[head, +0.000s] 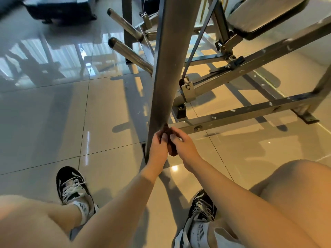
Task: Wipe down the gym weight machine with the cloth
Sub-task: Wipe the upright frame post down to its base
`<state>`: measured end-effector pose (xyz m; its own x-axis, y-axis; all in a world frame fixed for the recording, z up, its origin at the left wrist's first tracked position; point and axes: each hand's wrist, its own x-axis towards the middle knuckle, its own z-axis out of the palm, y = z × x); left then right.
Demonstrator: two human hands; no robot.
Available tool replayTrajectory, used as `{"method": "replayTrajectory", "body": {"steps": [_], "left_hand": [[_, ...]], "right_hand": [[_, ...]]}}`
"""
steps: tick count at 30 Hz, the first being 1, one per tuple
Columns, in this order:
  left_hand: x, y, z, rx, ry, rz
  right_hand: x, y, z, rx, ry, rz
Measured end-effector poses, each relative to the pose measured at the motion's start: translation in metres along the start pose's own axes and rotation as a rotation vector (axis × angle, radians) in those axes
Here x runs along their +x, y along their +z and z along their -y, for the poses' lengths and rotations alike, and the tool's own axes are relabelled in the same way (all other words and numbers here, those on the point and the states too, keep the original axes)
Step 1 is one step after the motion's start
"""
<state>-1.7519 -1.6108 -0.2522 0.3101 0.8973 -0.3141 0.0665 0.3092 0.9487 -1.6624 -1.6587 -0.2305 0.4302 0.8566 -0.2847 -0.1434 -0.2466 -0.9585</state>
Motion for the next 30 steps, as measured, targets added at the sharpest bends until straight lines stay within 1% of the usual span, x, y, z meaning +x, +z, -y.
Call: {"method": "replayTrajectory", "body": {"steps": [5,8,9,11,13,15,16,17,18,20,22,23,24,26,27,30], "left_hand": [[-0.019,0.018,-0.018,-0.098,-0.035,0.035],[-0.018,0.030,-0.031,-0.106,-0.034,0.084],[-0.018,0.033,-0.035,-0.076,-0.020,0.099],[-0.017,0.034,-0.044,-0.003,0.093,0.107],[-0.011,0.025,-0.048,0.092,0.232,0.022],[-0.001,0.010,-0.051,0.210,0.339,-0.145],[0.002,0.003,-0.054,0.237,0.358,-0.227],[0.005,-0.002,-0.059,0.232,0.366,-0.267],[0.007,-0.005,-0.064,0.223,0.382,-0.254],[0.008,-0.007,-0.076,0.247,0.429,-0.161],[0.008,-0.007,-0.085,0.260,0.458,-0.119],[0.007,-0.007,-0.088,0.241,0.460,-0.118],[0.007,-0.008,-0.091,0.216,0.461,-0.117],[0.007,-0.008,-0.097,0.195,0.466,-0.122],[0.008,-0.007,-0.100,0.194,0.474,-0.124],[0.013,-0.004,-0.110,0.251,0.531,-0.146]], "right_hand": [[-0.015,-0.010,0.008,-0.020,-0.043,0.002],[-0.015,-0.019,0.015,-0.041,-0.119,-0.064],[-0.014,-0.024,0.018,-0.025,-0.145,-0.104],[-0.009,-0.031,0.025,-0.002,-0.198,-0.159],[-0.002,-0.030,0.035,-0.012,-0.215,-0.193],[0.006,-0.026,0.051,-0.032,-0.235,-0.234],[0.008,-0.024,0.061,-0.047,-0.279,-0.247],[0.012,-0.021,0.073,-0.054,-0.356,-0.254],[0.017,-0.019,0.086,-0.053,-0.454,-0.262],[0.027,-0.010,0.115,-0.080,-0.641,-0.293],[0.037,0.007,0.135,-0.213,-0.823,-0.345],[0.042,0.016,0.138,-0.266,-0.880,-0.359],[0.045,0.024,0.134,-0.297,-0.889,-0.360],[0.049,0.031,0.113,-0.331,-0.830,-0.335],[0.050,0.031,0.101,-0.347,-0.800,-0.349],[0.049,0.027,0.094,-0.381,-0.745,-0.376]]}}
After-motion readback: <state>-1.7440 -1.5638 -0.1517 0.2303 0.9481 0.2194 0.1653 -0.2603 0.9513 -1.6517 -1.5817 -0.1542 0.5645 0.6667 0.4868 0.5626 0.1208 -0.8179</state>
